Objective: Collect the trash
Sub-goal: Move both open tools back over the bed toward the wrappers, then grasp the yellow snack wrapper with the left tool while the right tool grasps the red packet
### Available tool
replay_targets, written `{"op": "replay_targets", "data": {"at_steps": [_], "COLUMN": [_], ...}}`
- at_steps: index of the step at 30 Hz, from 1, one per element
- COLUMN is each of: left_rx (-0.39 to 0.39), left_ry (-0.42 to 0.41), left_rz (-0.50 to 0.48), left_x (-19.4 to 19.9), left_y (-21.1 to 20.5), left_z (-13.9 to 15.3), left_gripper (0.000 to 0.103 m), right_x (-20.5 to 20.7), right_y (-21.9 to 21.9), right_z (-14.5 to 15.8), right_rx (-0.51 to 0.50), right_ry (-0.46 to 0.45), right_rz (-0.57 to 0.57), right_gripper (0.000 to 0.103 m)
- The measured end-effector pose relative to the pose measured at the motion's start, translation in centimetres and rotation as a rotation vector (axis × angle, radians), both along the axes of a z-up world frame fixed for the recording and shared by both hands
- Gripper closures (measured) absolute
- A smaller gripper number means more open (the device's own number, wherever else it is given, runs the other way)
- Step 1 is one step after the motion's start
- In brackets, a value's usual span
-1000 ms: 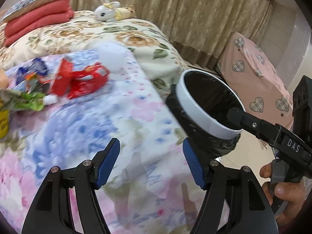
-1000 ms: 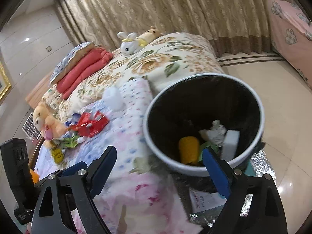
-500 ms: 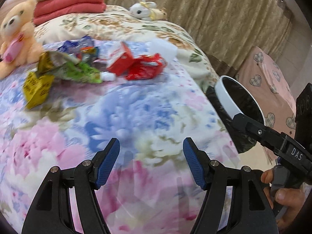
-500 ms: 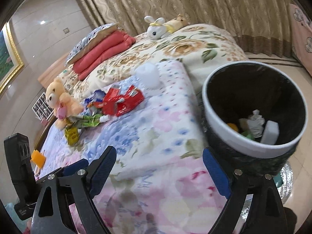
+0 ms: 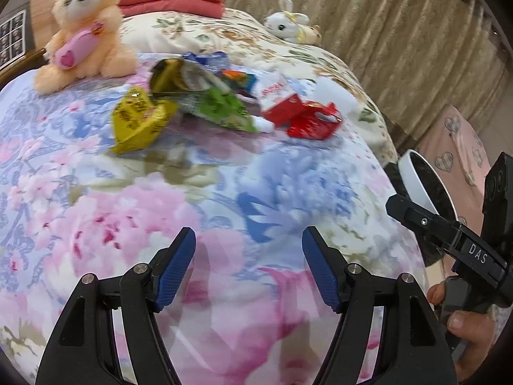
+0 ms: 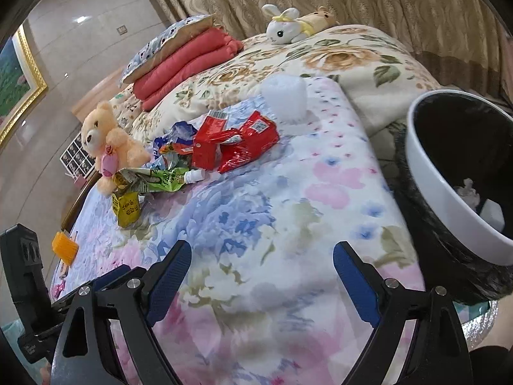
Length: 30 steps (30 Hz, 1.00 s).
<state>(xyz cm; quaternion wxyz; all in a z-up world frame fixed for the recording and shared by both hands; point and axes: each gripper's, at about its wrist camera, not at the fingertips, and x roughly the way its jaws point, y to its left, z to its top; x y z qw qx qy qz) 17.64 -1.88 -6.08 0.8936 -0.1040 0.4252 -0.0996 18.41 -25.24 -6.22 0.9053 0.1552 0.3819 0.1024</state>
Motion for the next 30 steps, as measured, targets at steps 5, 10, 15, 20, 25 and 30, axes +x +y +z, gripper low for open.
{"op": "replay_targets", "data": {"at_steps": [5,10,15,20,25,30], "left_rx": [0.003,-0.004,0.023,0.038,0.061,0.087], "left_ry": [0.003,0.008,0.001,0.002,0.001,-0.008], "left_rz": [0.050,0.093,0.118,0.138,0.142,0.147], "left_x": [0.6,1.2,2.2,3.6,5.3,7.2], "left_y": [1.8,3.5,4.5,5.6,6.3,6.7], "left_z": [-0.1,-0.2,-0.1,-0.1,-0.1,0.0], "left_gripper": [0.031,0.029,0.027,0.025,0.025,0.025], "right_x": [1.3,2.7,4.1,6.0,8.2,10.1], "right_y": [0.8,1.5,2.0,2.2,2.2,2.0], "right_z": [0.0,-0.2,-0.2,-0.2,-0.3,-0.5], "right_rx": [-0.003,-0.006,-0.017,-0.027,-0.029,-0.021], "right_ry": [0.004,0.010,0.009,0.005,0.012,0.011], "right_rz": [0.013,0.021,0.022,0.017,0.008,0.000], "right_gripper": [0.012,0.012,0.012,0.012,0.012,0.012]}}
